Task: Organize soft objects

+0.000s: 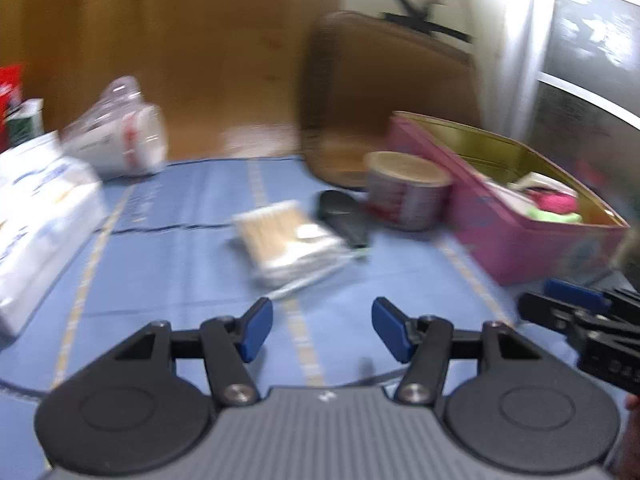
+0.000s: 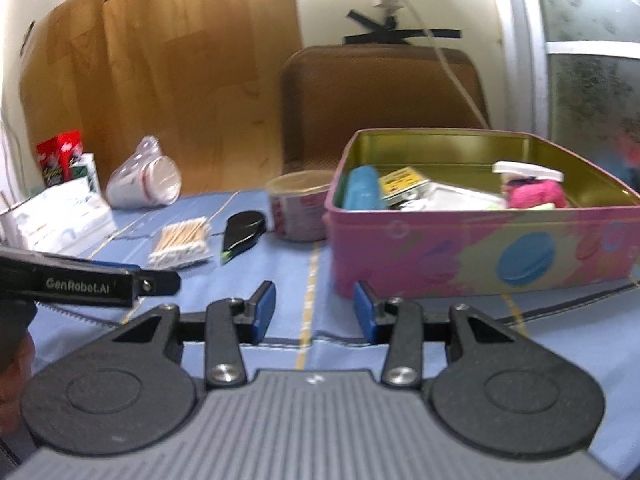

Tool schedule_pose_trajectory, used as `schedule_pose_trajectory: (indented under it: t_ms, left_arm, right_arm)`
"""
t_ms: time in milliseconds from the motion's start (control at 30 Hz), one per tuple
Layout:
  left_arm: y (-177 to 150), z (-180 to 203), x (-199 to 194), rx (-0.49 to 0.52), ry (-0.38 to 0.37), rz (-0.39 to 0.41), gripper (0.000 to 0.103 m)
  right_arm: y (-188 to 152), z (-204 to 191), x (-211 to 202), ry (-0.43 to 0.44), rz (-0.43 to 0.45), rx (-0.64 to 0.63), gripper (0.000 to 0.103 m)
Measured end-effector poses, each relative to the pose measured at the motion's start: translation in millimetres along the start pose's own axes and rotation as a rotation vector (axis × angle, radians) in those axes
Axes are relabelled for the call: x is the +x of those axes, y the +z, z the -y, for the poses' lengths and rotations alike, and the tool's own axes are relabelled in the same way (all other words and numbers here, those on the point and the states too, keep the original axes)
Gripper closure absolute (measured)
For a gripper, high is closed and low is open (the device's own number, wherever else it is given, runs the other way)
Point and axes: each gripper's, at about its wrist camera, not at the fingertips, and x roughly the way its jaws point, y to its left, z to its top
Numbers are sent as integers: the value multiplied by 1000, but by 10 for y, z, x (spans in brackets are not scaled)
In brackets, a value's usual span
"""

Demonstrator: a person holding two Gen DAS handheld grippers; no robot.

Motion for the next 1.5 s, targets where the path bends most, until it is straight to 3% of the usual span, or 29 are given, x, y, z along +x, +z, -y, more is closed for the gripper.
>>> schedule_pose_trajectory:
  t_ms: [200, 367, 567, 767, 833, 933, 1167, 1267, 1400, 1500]
  left_arm:
    - [-25, -481, 14, -93, 104, 8, 53]
    - [-65, -577, 30, -104, 127, 39, 53]
    - [-73, -533, 48, -83, 107, 46, 53]
    - [-72, -594, 25, -122, 75, 55, 53]
    - [-70, -601, 23, -127, 71, 55, 53]
    - [-69, -614, 20, -136, 65, 54, 53]
    - [-81, -607, -6, -137, 49, 49, 52]
    - [-104, -526, -52, -151, 0, 26, 52]
    - [-95, -316, -89, -250, -232, -66, 52]
    - [-48, -74, -10, -244, -315, -143, 52]
  right_arm:
    - [86, -222, 208, 49, -26, -57, 57]
    - [274, -402, 525, 77, -23, -116, 57]
    - [445, -584, 1006, 73, -60, -128, 58]
    - [464, -625, 1464, 63, -164, -114, 57]
    - [483, -614, 1468, 68, -168, -110, 63]
    - [459, -554, 1353, 70, -161, -94, 64]
    - [197, -299, 697, 148, -163, -29, 64]
    - [60, -170, 384, 187, -160, 40, 64]
    - [-81, 16, 167, 257, -175, 181, 64]
    - [-121, 72, 123, 308, -178, 266, 64]
